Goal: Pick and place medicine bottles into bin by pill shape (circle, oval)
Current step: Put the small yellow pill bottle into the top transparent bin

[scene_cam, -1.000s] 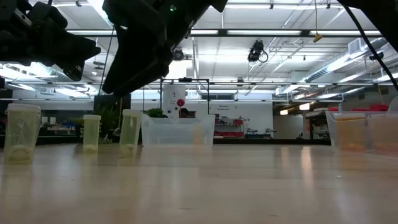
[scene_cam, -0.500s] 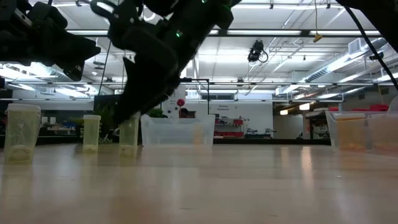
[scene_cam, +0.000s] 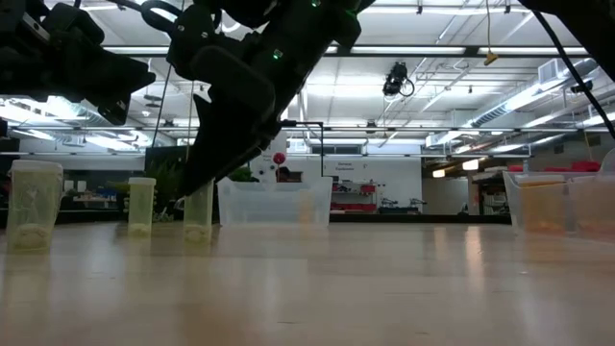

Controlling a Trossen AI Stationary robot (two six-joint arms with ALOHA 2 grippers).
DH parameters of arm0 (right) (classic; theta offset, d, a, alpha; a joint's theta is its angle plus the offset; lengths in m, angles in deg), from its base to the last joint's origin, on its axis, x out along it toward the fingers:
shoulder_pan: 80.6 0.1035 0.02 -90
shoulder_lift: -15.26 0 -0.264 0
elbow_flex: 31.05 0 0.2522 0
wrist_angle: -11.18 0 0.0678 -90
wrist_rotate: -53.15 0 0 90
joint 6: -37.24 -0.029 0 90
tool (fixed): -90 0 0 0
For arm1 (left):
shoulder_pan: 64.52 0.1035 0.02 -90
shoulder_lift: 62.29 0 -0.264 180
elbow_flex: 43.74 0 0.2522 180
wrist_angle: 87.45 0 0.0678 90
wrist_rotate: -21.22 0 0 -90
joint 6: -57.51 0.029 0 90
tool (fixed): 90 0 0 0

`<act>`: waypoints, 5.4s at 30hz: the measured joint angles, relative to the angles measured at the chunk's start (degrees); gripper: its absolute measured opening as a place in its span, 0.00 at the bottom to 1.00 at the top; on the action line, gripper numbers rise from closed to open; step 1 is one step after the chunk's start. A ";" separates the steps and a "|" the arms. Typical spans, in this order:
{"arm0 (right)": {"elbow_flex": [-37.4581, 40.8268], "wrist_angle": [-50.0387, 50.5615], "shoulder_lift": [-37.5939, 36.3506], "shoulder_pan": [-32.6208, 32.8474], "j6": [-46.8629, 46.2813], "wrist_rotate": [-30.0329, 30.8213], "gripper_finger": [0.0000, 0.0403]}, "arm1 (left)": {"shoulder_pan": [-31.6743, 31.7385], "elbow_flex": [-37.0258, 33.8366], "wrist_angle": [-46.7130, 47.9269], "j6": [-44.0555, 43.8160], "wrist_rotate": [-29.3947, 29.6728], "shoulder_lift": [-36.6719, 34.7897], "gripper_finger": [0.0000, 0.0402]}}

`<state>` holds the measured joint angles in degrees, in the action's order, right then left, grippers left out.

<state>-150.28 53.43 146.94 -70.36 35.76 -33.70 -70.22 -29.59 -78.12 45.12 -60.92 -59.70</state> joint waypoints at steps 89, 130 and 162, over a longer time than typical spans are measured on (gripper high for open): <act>2.90 16.96 -8.89 -27.19 -6.09 4.55 0.34 | 0.00 0.01 0.00 0.01 0.00 0.94 0.22; 2.85 16.79 -8.83 -26.93 -7.68 4.87 0.44 | 0.00 0.00 -0.01 -0.03 0.00 0.94 0.22; 1.97 3.60 -8.83 -14.97 -2.62 2.56 0.44 | 0.00 0.02 0.00 0.00 0.00 0.92 0.21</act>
<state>-148.31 57.03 138.11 -85.33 33.14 -31.14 -70.22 -29.57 -78.12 45.12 -60.92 -58.78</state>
